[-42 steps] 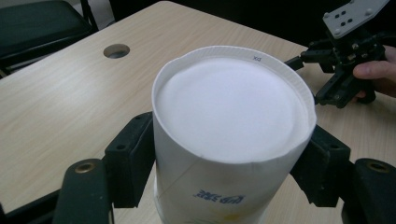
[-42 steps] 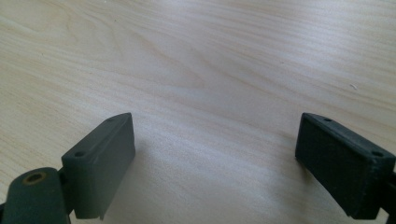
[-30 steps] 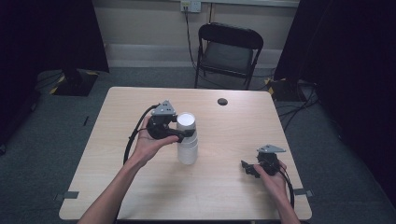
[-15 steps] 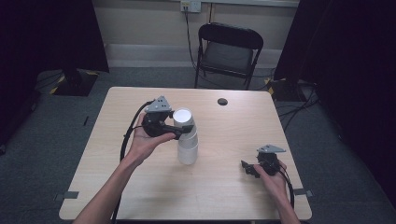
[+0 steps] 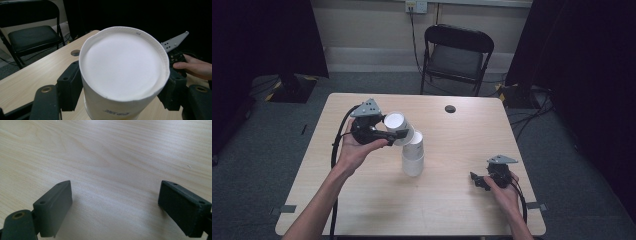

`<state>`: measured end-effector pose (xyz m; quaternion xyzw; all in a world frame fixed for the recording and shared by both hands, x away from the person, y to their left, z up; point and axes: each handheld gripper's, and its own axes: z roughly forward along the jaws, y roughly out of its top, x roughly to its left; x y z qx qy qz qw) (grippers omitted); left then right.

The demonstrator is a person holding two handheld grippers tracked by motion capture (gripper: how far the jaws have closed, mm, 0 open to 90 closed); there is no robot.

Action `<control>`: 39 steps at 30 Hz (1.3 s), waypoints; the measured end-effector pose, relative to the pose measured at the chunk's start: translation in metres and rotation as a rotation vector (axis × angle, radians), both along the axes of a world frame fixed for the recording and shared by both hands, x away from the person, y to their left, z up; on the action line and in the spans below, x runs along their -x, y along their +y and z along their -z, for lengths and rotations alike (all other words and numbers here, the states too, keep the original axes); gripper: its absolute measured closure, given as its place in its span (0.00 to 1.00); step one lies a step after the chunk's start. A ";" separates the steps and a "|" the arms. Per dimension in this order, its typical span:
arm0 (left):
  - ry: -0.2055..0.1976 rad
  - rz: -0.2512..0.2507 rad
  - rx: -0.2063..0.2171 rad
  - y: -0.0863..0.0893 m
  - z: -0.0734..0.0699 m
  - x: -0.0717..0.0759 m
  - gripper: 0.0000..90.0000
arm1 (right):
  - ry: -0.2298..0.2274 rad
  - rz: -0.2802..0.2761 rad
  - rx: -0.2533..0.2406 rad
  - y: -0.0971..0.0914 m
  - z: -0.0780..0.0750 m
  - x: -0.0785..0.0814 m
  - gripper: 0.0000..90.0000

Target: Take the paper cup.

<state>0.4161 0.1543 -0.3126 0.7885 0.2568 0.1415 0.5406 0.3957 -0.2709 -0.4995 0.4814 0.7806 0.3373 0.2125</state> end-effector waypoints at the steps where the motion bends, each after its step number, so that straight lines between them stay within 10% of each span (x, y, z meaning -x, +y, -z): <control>1: -0.001 -0.005 0.002 0.002 -0.001 0.001 0.34 | 0.000 0.000 0.000 0.000 0.000 0.000 0.13; 10: 0.000 0.009 -0.008 0.012 -0.002 0.016 0.34 | 0.010 -0.014 -0.015 0.001 -0.001 0.002 0.15; 22: 0.034 0.030 0.010 0.025 0.009 0.045 0.35 | -0.008 -0.075 -0.156 0.013 -0.026 0.022 0.21; 39: 0.083 0.161 0.009 -0.019 0.033 0.067 0.35 | -0.059 -0.356 -0.231 0.094 -0.058 0.060 0.23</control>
